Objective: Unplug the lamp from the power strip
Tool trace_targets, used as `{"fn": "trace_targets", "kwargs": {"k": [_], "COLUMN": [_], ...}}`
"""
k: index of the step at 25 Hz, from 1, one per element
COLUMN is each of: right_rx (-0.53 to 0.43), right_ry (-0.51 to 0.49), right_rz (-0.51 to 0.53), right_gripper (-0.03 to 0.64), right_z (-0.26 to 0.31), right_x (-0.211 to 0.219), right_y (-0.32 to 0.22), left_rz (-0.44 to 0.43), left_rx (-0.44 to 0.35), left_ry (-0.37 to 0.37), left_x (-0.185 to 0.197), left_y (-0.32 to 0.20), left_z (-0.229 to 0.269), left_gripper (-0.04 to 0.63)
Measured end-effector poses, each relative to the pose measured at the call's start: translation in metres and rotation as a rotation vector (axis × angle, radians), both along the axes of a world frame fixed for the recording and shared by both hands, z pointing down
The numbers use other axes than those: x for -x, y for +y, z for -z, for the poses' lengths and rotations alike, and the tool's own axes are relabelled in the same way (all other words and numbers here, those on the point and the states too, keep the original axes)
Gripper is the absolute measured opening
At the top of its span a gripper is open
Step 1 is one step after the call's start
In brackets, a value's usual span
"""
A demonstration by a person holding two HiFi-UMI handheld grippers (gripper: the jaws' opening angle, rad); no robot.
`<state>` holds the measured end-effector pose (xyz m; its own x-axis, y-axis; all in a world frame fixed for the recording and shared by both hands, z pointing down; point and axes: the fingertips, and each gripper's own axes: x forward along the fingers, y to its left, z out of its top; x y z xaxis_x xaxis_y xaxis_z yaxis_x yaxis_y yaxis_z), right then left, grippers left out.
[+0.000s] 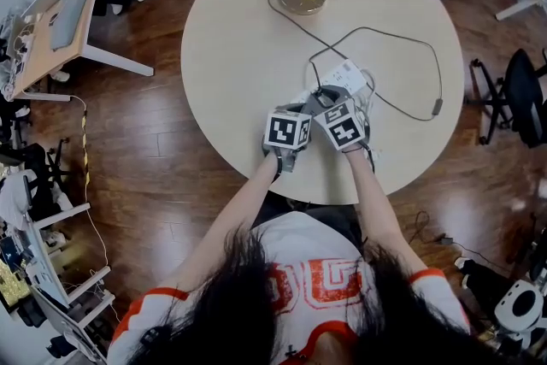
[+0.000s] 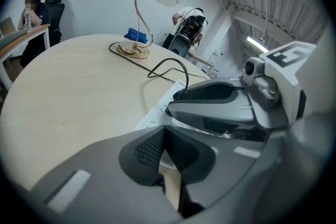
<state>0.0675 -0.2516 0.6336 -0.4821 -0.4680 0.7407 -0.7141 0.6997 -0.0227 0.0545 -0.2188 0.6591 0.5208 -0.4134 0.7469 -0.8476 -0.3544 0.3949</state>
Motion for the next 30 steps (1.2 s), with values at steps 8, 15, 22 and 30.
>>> {"fn": "trace_targets", "kwargs": {"k": [8,15,22,30], "right_rx": [0.008,-0.091,0.023,0.105], "right_ry": [-0.007,-0.172,-0.099,-0.057], "right_rz": [-0.056,-0.156,-0.172,-0.165], "right_gripper": [0.086,0.087,0.089,0.091], "right_z": [0.002,0.063,0.038,0.006], "right_x": [-0.001,-0.012,-0.036,-0.040], "right_y": [-0.001,-0.020,-0.006,0.012], "left_rz": [-0.008,-0.004,-0.003,0.005], "left_rx": [0.021,0.020,0.022,0.021], "left_ry": [-0.017,-0.009,-0.003,-0.009], "left_x": [-0.001,-0.001,-0.003,-0.002], "left_y": [-0.002,-0.002,-0.004,-0.004], "left_z": [-0.001,0.000,-0.001,-0.001], "left_gripper": [0.000,0.000,0.000,0.000]}}
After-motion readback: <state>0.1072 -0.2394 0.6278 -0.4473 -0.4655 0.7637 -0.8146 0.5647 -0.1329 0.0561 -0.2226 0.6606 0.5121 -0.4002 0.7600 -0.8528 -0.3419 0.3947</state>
